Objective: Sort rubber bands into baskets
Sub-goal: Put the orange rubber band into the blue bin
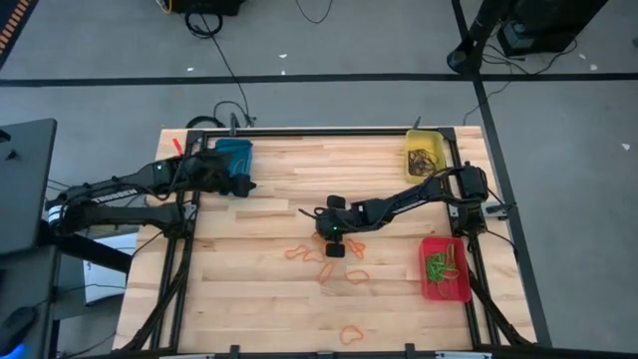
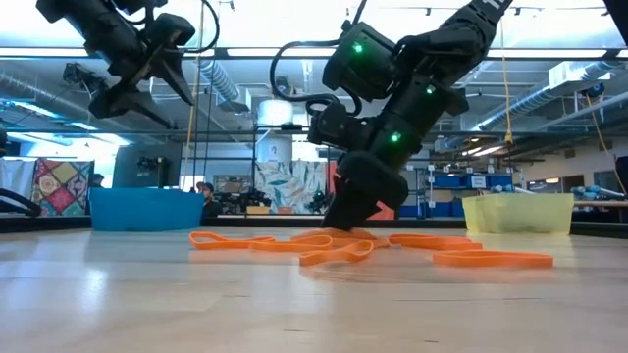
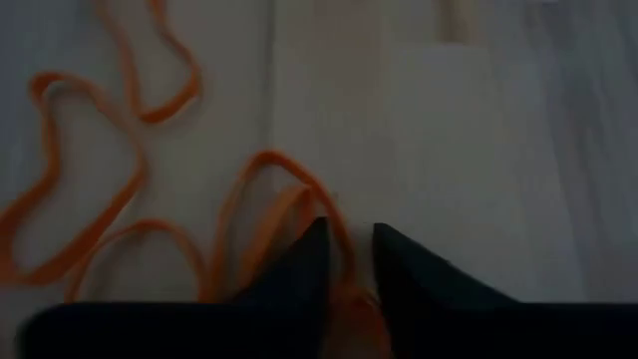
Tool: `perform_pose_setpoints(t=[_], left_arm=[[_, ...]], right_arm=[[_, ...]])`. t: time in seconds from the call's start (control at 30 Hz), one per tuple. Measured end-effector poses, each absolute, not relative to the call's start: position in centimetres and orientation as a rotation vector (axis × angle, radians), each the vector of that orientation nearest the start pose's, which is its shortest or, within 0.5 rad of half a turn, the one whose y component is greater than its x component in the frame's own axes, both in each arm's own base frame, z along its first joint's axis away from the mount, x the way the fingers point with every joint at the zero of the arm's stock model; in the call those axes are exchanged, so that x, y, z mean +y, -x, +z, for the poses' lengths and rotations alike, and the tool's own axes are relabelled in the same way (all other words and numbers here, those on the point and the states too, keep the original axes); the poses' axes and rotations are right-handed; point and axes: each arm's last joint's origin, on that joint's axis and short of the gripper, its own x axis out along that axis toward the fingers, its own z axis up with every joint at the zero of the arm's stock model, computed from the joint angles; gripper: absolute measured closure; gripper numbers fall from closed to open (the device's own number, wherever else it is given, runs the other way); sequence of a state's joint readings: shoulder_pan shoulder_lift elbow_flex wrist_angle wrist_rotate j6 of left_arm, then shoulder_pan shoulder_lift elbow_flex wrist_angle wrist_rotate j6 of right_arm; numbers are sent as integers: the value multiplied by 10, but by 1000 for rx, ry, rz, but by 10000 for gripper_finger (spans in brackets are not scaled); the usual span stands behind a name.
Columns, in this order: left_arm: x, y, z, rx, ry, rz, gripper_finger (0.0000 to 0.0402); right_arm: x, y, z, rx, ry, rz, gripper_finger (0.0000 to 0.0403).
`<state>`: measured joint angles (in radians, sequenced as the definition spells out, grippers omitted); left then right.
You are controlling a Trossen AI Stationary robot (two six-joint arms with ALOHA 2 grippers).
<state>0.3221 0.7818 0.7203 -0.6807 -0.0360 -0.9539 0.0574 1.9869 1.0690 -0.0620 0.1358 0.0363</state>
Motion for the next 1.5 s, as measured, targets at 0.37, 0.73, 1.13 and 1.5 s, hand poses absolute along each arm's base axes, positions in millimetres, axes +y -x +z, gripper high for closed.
perform_pose_setpoints(t=[0.37, 0.73, 1.13, 1.5], left_arm=[[48, -171, 261, 588, 969, 537, 185], [41, -191, 287, 315, 831, 332, 186], [41, -210, 313, 8, 821, 207, 186], [29, -237, 297, 75, 885, 106, 186]], right_arm=[[18, -377, 112, 932, 23, -90, 395], [13, -371, 192, 654, 67, -213, 395], [11, -368, 283, 363, 250, -267, 395], [-1, -374, 313, 308, 295, -360, 395]])
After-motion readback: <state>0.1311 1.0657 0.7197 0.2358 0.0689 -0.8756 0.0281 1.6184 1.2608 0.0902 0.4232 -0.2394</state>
